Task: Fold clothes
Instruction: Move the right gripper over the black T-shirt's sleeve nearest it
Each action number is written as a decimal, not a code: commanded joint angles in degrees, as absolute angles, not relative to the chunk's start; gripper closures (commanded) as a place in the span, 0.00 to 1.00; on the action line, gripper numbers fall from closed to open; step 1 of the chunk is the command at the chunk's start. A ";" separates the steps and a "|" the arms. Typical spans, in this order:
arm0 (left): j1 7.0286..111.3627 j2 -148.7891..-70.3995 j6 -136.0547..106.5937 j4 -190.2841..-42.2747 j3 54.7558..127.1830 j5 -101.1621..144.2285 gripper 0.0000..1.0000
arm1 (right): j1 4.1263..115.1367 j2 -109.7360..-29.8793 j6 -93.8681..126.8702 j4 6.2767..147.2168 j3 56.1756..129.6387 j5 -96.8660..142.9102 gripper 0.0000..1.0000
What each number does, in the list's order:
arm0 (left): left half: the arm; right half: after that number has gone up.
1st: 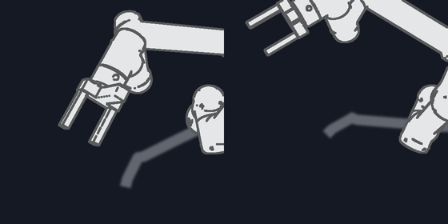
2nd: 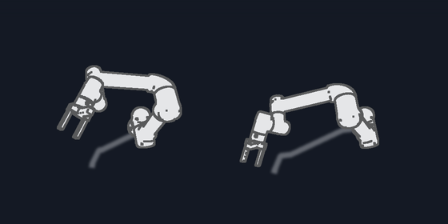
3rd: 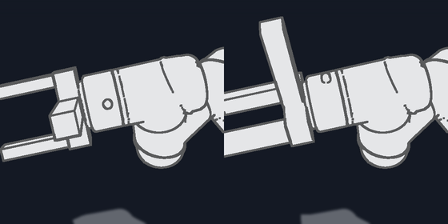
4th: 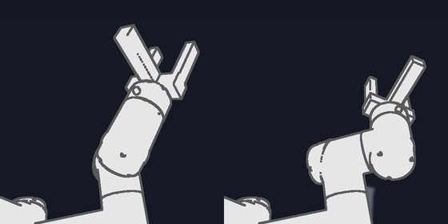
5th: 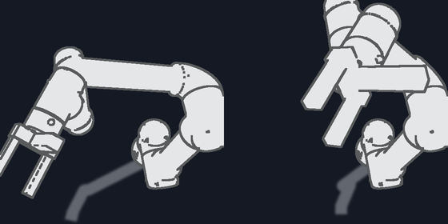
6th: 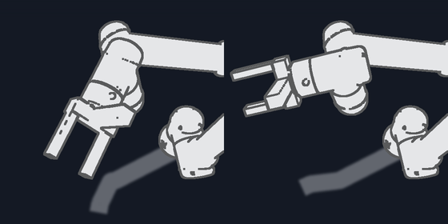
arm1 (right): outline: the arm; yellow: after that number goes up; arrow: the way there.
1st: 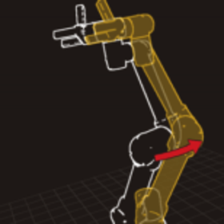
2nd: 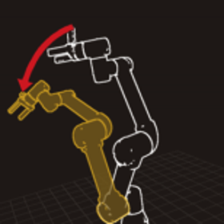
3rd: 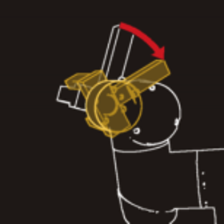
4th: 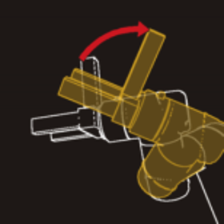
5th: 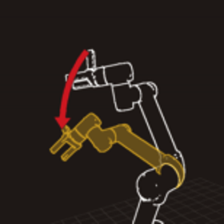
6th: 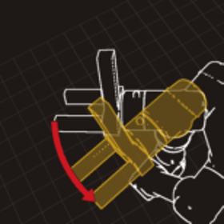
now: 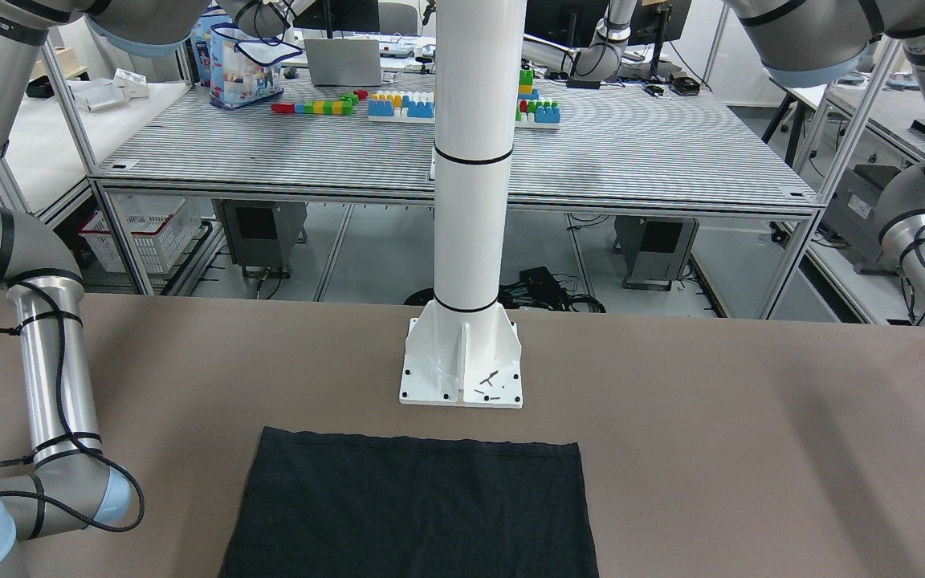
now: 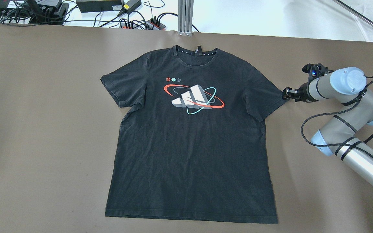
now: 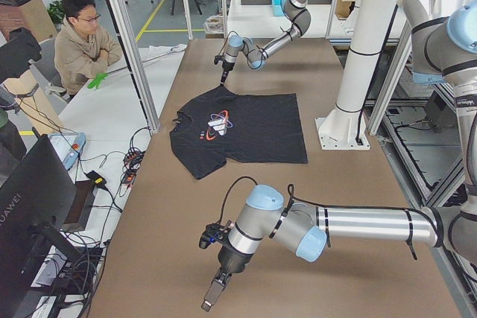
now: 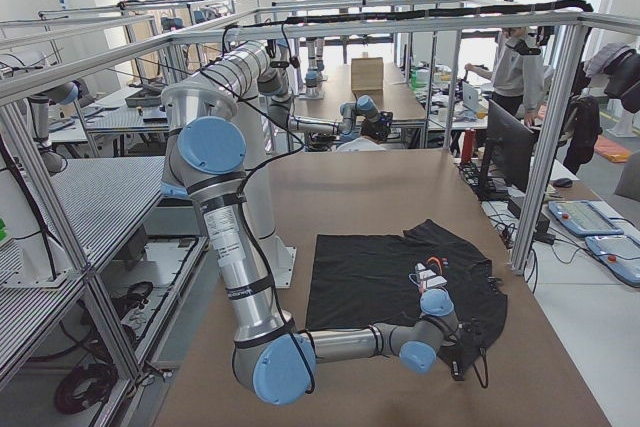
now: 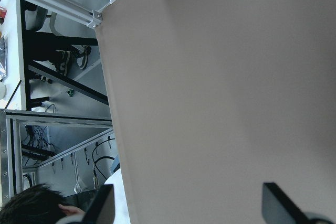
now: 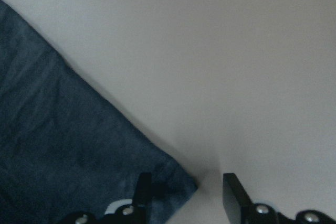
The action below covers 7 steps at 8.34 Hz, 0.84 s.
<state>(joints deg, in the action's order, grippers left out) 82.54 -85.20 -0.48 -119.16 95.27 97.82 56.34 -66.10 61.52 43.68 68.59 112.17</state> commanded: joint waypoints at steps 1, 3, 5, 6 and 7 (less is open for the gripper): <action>82.53 -85.17 -0.53 -119.18 95.27 97.82 0.00 | 56.34 -65.83 61.44 43.68 68.12 112.15 0.92; 82.53 -85.08 -0.53 -119.18 95.27 97.82 0.00 | 56.34 -65.57 61.52 43.68 68.20 112.15 1.00; 82.53 -85.08 -0.53 -119.44 95.27 97.82 0.00 | 56.34 -64.17 62.05 44.55 71.69 112.24 1.00; 82.44 -85.08 -0.61 -120.05 95.27 97.91 0.00 | 55.90 -61.72 65.01 47.08 72.68 112.24 1.00; 82.35 -85.08 -0.62 -120.15 95.27 97.91 0.00 | 53.81 -59.35 67.04 48.24 72.69 112.15 1.00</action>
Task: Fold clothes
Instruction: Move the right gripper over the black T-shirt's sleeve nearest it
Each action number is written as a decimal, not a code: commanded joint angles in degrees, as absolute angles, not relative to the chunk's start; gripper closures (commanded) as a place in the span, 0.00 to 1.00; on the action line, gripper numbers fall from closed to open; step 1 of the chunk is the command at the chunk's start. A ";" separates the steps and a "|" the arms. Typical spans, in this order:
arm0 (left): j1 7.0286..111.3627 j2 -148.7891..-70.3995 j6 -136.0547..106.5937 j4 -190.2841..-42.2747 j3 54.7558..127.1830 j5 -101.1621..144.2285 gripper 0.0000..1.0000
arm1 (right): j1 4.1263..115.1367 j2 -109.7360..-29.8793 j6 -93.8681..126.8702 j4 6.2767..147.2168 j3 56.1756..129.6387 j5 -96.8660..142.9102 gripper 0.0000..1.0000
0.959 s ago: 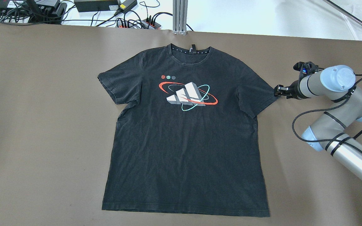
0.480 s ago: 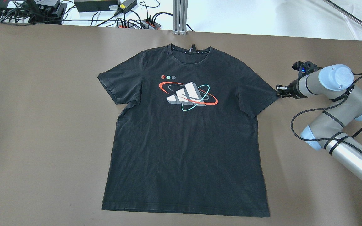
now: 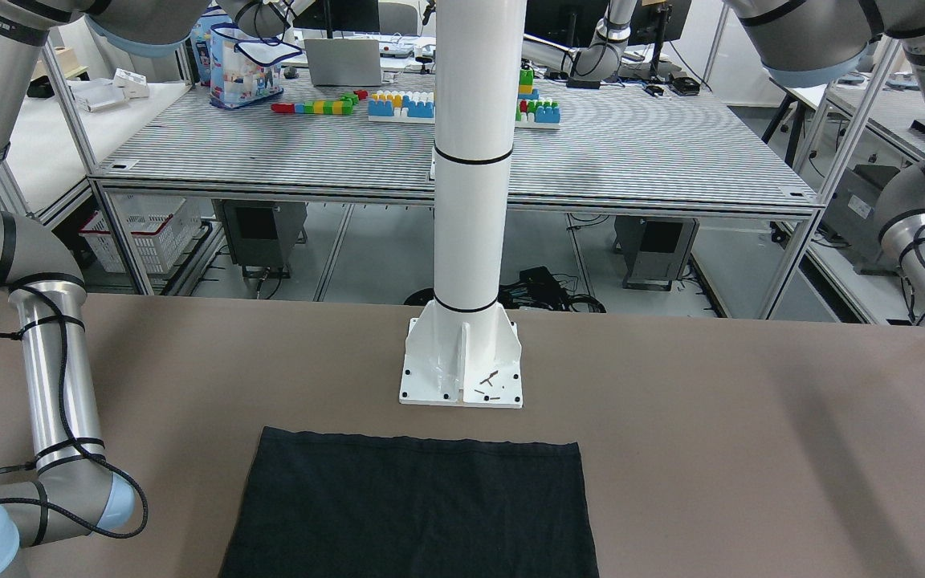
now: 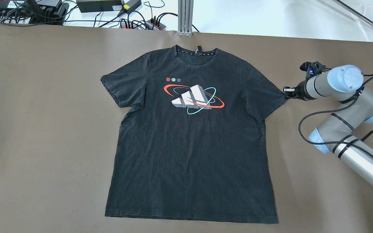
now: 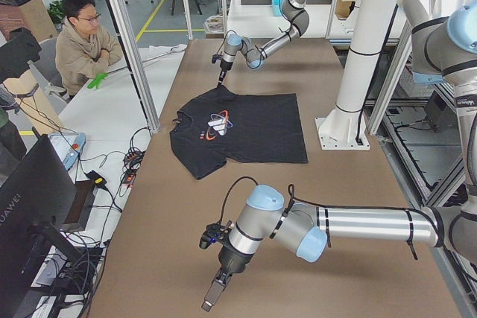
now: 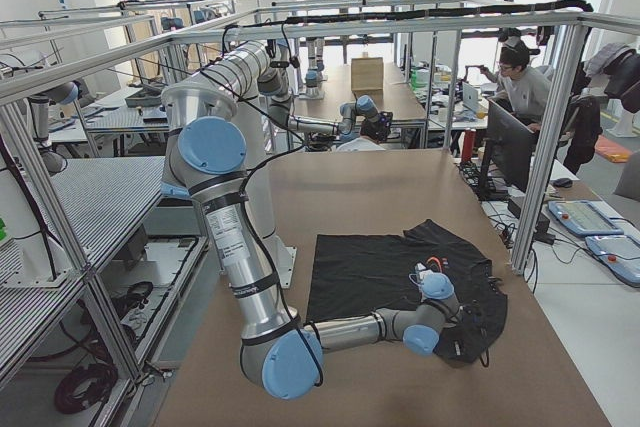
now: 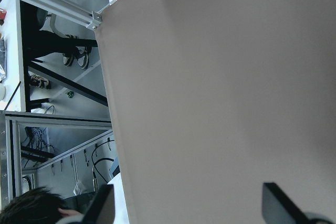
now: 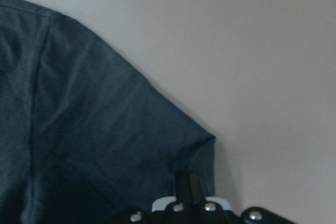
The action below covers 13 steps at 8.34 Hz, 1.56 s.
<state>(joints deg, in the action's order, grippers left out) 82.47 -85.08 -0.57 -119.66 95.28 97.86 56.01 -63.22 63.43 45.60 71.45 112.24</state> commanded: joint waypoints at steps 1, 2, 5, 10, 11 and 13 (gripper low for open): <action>82.01 -85.08 -0.70 -120.15 95.27 97.82 0.00 | 52.31 -57.33 69.24 49.47 72.34 111.54 1.00; 81.74 -85.17 -1.49 -120.15 95.27 97.82 0.00 | 50.55 -54.09 70.91 52.70 72.25 108.31 1.00; 81.56 -85.17 -1.76 -120.15 95.27 97.82 0.00 | 48.34 -51.07 71.89 55.37 71.98 105.38 1.00; 81.21 -85.17 -2.37 -120.50 95.27 97.74 0.00 | 47.90 -51.59 72.25 54.93 73.56 105.47 1.00; 81.12 -85.17 -2.72 -120.41 95.27 97.73 0.00 | 47.64 -51.68 72.07 54.93 73.74 105.56 1.00; 77.63 -86.74 -8.66 -120.41 95.45 100.35 0.00 | 44.93 -52.38 72.94 54.67 74.70 105.47 0.06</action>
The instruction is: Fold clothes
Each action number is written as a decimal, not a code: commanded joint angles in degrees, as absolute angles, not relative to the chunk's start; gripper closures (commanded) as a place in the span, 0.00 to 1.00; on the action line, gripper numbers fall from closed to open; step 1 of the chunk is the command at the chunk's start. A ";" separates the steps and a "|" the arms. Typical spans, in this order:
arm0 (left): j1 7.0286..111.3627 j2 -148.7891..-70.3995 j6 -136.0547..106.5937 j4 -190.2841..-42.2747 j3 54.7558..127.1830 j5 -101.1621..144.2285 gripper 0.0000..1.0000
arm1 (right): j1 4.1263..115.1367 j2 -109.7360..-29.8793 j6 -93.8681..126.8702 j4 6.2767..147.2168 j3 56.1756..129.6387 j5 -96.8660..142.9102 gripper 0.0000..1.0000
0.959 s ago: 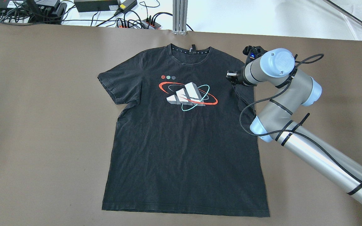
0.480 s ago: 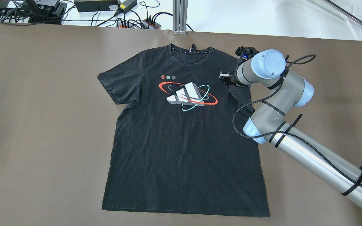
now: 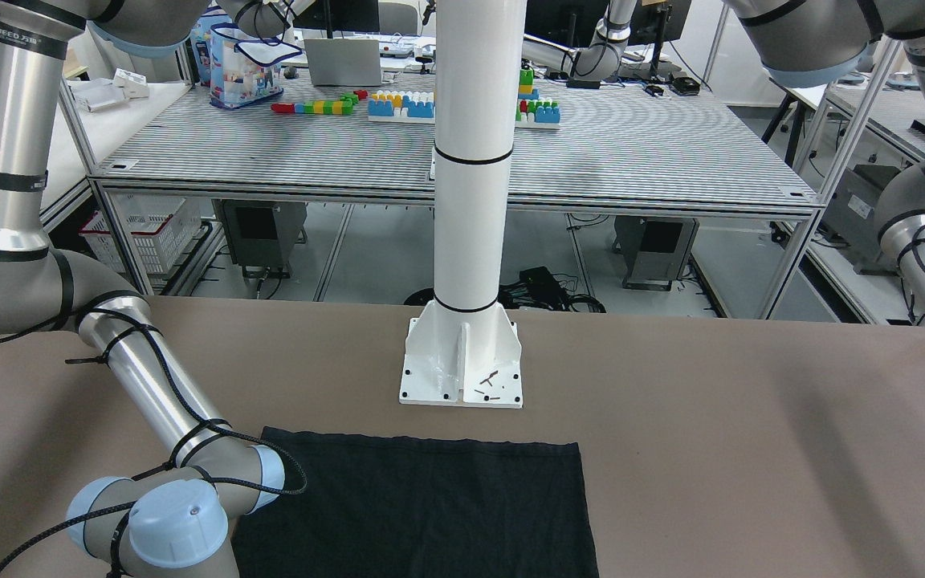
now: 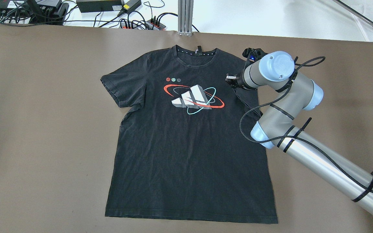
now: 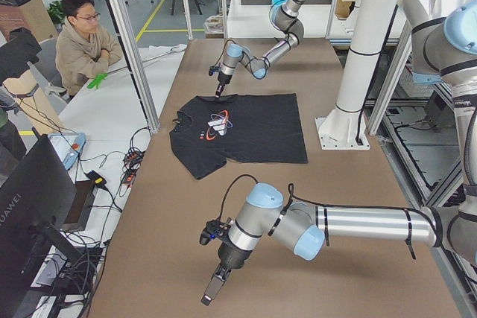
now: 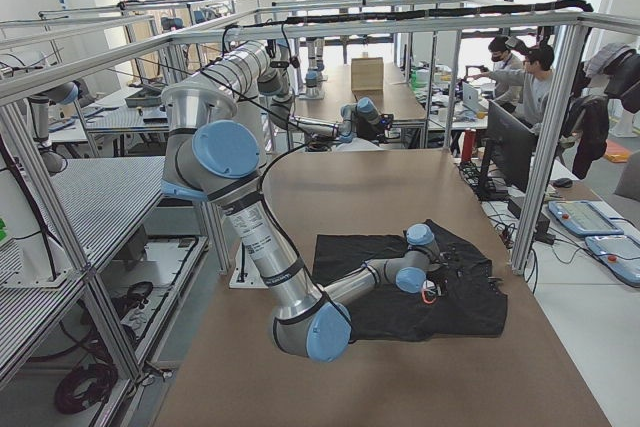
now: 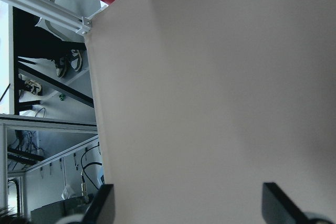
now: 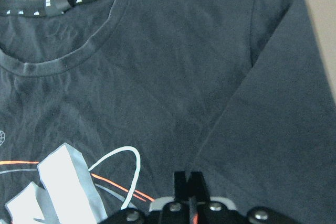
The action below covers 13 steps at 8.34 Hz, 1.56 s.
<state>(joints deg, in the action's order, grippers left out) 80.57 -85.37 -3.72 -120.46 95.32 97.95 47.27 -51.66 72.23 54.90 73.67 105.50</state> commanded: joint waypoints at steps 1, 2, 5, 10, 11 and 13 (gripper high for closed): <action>76.39 -89.18 -13.40 -120.50 95.71 107.77 0.00 | 44.83 -53.51 72.95 54.67 76.36 105.47 0.05; 74.72 -93.12 -19.45 -120.41 95.45 115.06 0.00 | 44.48 -53.61 72.86 54.93 77.42 105.47 0.05; 58.93 -114.20 -44.58 -120.40 83.29 116.72 0.02 | 44.30 -54.75 72.95 55.19 78.92 105.47 0.05; 55.65 -128.04 -46.67 -131.48 60.14 116.72 0.35 | 44.21 -55.90 72.95 55.28 80.59 105.56 0.06; 55.37 -128.14 -46.84 -131.48 59.94 116.72 0.43 | 44.21 -55.90 72.95 55.28 80.68 105.47 0.06; 54.67 -128.93 -46.76 -131.49 59.15 116.63 0.54 | 44.21 -56.86 72.95 55.02 80.68 105.47 0.06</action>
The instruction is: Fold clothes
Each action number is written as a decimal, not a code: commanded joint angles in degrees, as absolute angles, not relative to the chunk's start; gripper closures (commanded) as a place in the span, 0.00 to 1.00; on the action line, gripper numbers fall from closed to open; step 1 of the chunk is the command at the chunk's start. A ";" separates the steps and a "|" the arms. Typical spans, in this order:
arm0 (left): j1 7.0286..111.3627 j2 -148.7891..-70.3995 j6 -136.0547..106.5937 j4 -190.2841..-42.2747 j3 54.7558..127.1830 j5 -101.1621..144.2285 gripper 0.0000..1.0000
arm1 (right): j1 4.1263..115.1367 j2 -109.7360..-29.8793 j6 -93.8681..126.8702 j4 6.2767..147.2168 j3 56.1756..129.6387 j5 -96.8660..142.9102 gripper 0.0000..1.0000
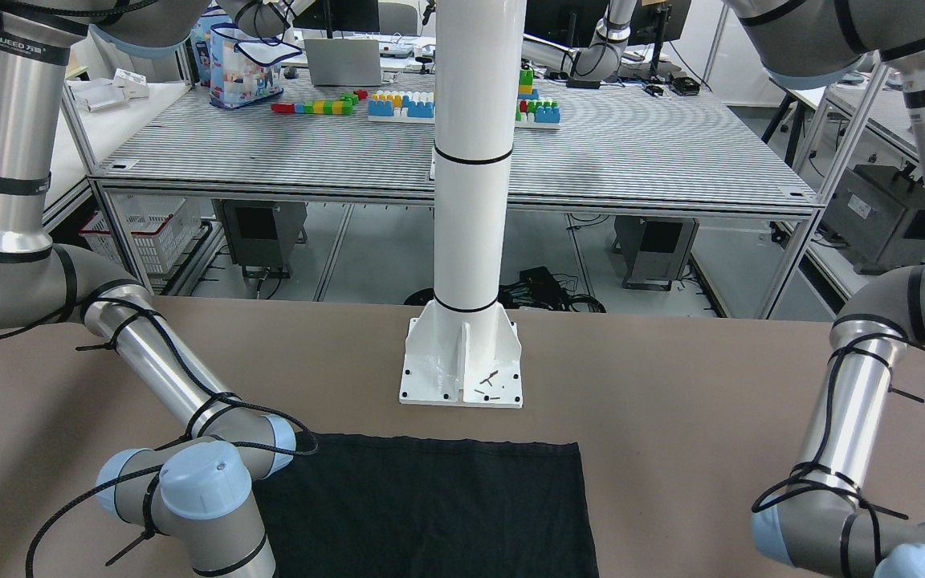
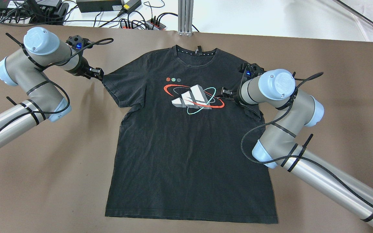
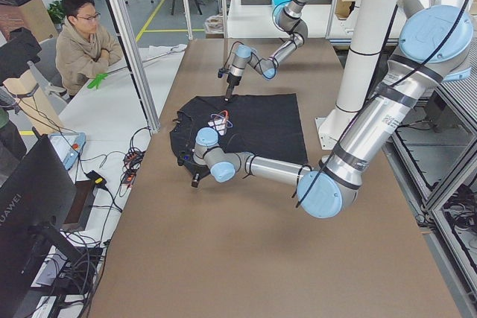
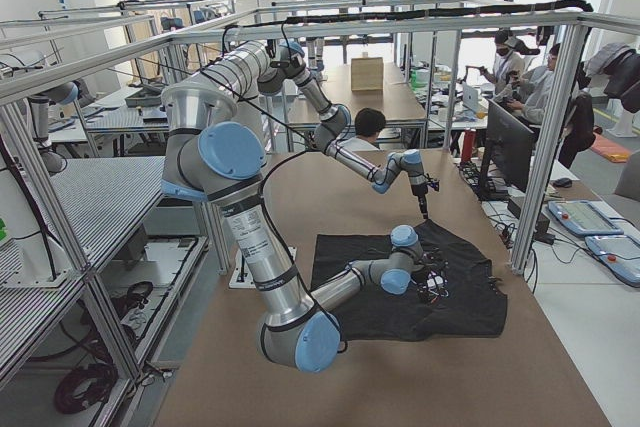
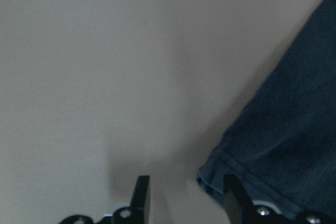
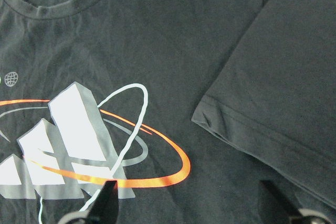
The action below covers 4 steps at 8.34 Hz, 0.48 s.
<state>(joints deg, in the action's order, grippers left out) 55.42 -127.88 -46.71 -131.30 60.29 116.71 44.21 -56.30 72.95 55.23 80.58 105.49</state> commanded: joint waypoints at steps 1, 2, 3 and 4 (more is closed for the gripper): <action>54.32 -129.11 -46.76 -131.57 58.80 116.63 0.56 | 44.21 -56.87 72.95 55.02 80.68 105.38 0.06; 54.32 -129.46 -46.76 -131.83 58.02 116.63 0.64 | 44.21 -56.87 72.95 55.02 80.68 105.47 0.06; 54.23 -129.98 -46.84 -132.79 57.14 116.63 0.68 | 44.21 -56.87 72.95 55.02 80.68 105.38 0.06; 54.23 -130.08 -46.85 -132.89 57.04 116.63 0.76 | 44.21 -56.87 72.95 54.93 80.68 105.38 0.06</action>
